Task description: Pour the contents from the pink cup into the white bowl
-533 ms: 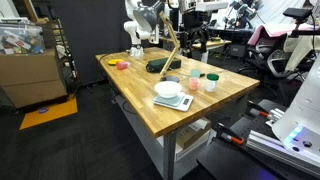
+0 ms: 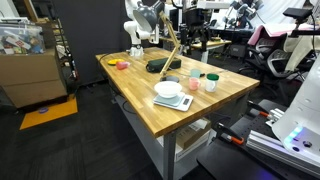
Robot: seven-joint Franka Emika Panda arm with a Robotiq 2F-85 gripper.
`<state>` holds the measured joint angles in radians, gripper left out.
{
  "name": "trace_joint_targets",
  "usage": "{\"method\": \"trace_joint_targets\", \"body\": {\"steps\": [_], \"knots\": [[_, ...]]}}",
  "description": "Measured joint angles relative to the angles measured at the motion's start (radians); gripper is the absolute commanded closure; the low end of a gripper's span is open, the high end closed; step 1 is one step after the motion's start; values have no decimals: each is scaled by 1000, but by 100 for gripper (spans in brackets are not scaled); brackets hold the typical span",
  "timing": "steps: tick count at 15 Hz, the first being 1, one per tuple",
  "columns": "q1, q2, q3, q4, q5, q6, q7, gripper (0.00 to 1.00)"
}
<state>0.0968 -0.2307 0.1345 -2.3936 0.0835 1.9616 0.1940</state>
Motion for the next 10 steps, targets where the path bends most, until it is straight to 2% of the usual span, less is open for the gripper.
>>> {"method": "trace_joint_targets", "body": {"steps": [3, 6, 10], "knots": [[-26, -5, -71, -9, 62, 17, -34, 0], [-74, -32, -126, -41, 47, 19, -39, 0], [-102, -72, -131, -75, 5, 20, -16, 0]]}}
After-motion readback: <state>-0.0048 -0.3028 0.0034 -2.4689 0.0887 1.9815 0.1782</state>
